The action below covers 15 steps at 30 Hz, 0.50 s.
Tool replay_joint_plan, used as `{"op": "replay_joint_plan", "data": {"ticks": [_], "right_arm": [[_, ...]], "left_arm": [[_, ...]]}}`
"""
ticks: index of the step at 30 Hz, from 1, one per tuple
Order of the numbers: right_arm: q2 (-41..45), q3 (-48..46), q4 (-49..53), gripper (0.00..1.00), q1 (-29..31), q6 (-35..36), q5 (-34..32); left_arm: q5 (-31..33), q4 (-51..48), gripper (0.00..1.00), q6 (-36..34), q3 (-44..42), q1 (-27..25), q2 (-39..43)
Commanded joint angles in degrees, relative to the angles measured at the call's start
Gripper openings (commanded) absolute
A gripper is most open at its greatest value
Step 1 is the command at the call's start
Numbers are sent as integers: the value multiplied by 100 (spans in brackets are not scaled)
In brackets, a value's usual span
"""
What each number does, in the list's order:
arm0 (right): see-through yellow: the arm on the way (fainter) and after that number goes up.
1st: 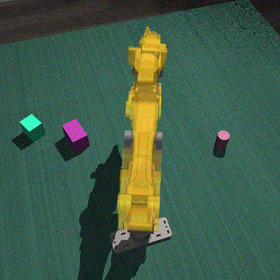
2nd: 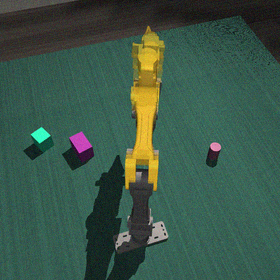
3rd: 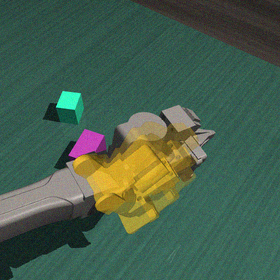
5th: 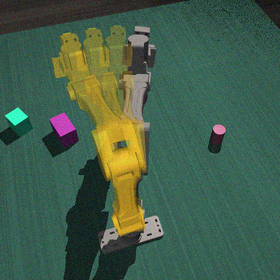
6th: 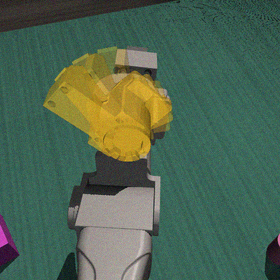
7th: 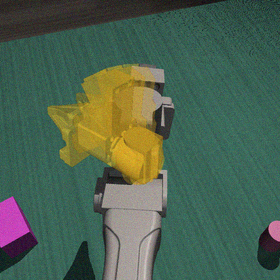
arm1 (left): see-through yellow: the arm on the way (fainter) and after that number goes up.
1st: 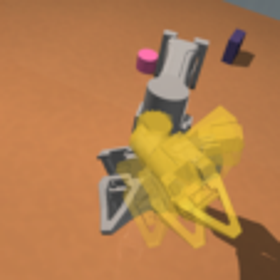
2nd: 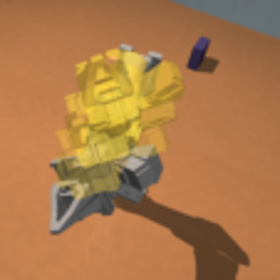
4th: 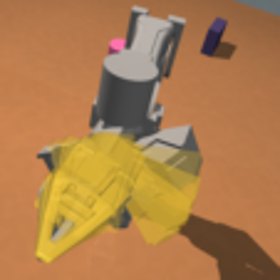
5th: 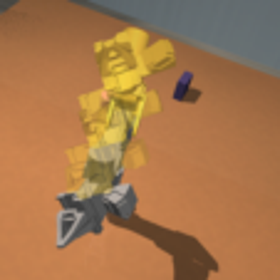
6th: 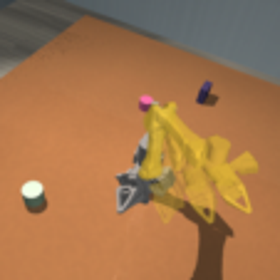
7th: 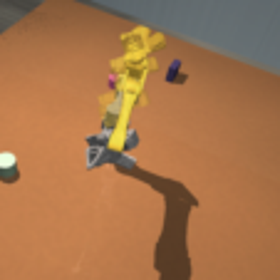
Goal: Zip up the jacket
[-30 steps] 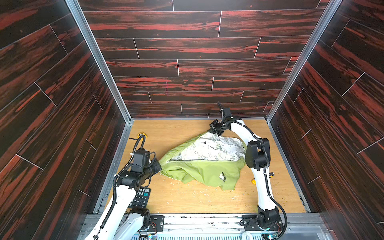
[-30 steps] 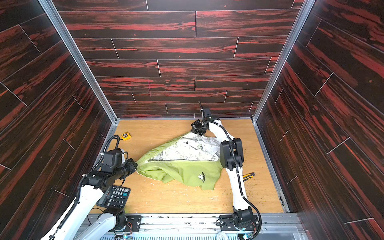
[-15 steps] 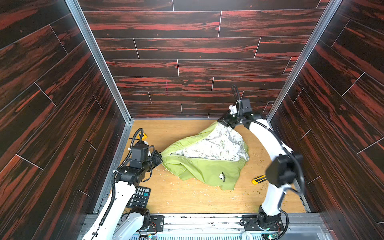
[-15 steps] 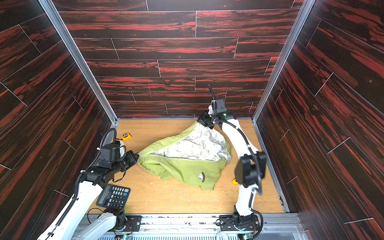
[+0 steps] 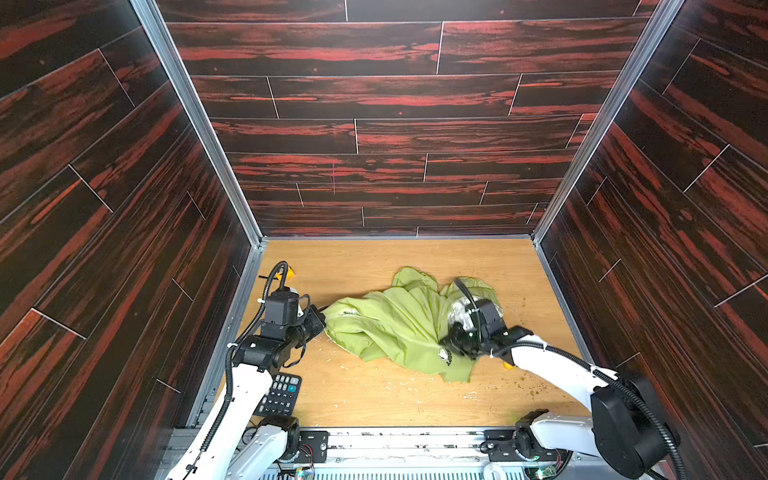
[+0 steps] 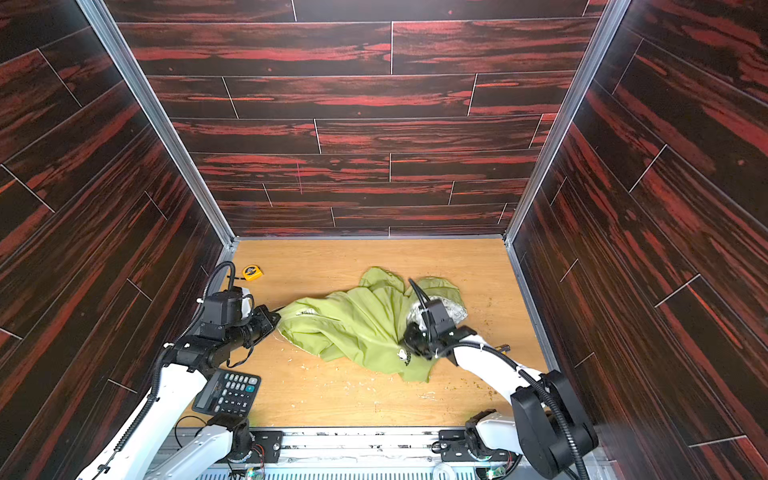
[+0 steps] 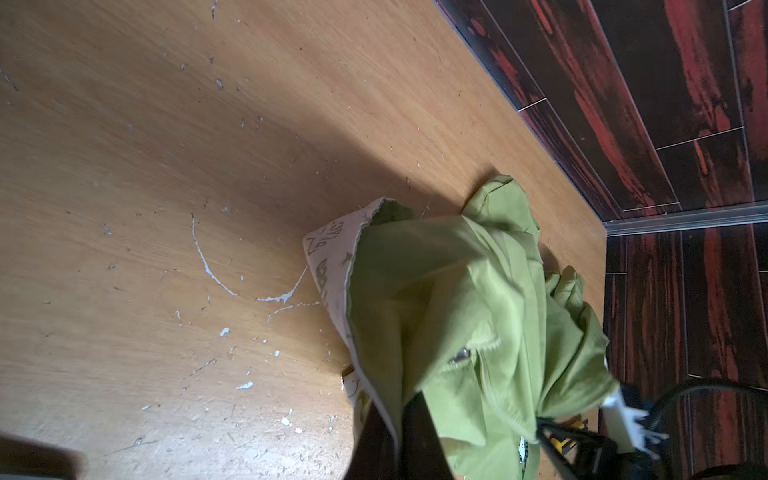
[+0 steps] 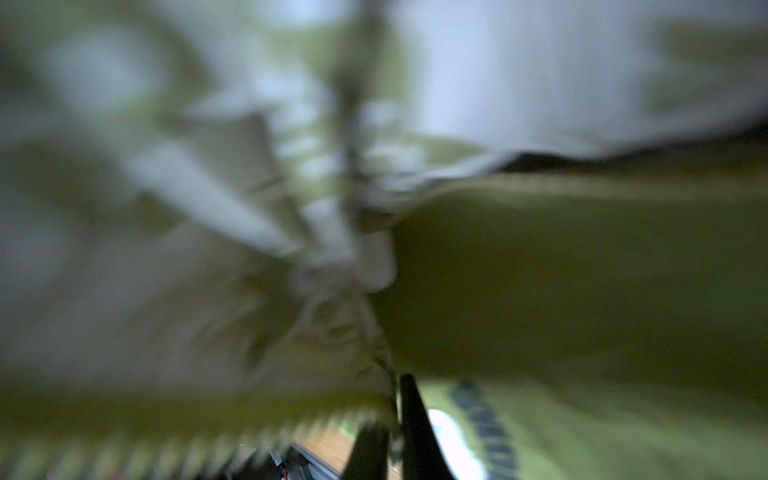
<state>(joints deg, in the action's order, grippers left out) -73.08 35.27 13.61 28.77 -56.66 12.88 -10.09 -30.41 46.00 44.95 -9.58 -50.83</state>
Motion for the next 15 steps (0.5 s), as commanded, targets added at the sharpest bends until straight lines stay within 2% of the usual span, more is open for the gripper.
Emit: {"op": "replay_joint_plan", "data": {"ticks": [1,3,5,11,15], "right_arm": [[620,327,-62,28,16,-102,-368],[772,591,235,38,-34,36,-506],[845,875,553,45,-103,143,-633],[733,1699,1506,53,-341,390,-1027],[379,1996,1871,54,-614,490,-1019]], "left_arm": [[0,4,0,23,-61,42,99],[7,-6,0,23,-86,42,132],[18,-12,0,33,-108,28,185],[17,-39,0,76,-211,36,397],[16,-38,0,124,-281,35,493]]}}
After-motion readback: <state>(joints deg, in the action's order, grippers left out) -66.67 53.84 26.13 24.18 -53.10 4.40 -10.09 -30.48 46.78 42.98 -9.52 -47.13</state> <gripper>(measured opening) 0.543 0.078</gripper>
